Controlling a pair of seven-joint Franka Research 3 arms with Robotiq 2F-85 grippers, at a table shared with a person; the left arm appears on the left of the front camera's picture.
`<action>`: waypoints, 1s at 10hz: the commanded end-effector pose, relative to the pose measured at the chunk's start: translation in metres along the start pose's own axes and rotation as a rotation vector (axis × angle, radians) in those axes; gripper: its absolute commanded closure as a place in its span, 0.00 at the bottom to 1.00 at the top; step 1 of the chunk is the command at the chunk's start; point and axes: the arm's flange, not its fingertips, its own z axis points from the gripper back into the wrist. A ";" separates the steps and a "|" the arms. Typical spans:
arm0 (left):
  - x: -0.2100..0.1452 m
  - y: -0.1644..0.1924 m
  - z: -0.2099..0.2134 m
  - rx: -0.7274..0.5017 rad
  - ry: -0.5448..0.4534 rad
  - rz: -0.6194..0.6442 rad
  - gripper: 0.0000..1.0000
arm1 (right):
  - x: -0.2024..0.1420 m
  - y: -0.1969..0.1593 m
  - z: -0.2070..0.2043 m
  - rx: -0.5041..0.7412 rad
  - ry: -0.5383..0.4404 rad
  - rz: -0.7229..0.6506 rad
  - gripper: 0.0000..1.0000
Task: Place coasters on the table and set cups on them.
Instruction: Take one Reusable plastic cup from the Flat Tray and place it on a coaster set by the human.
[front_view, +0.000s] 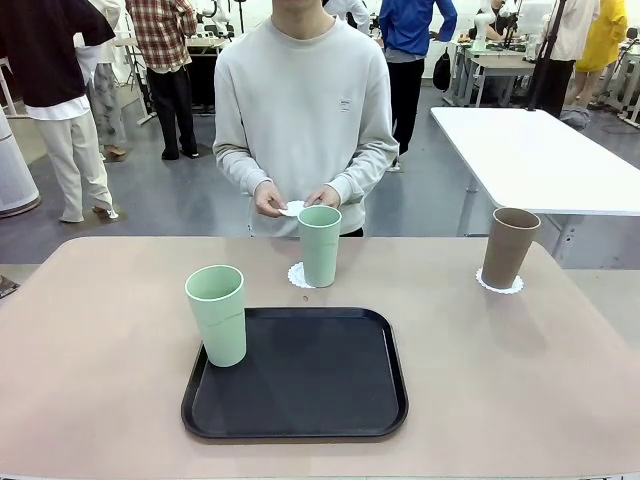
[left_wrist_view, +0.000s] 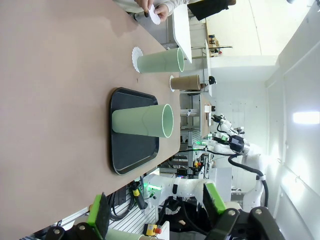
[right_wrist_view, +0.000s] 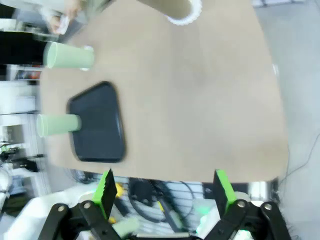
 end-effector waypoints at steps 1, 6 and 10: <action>-0.001 -0.001 0.001 -0.008 -0.004 -0.006 0.00 | 0.025 -0.049 -0.027 0.495 -0.021 0.096 0.00; -0.001 -0.001 0.001 -0.008 -0.004 -0.006 0.00 | 0.065 -0.099 -0.089 0.845 -0.032 0.204 0.00; -0.001 -0.001 0.001 -0.008 -0.004 -0.006 0.00 | 0.068 -0.096 -0.091 0.793 0.067 0.286 0.00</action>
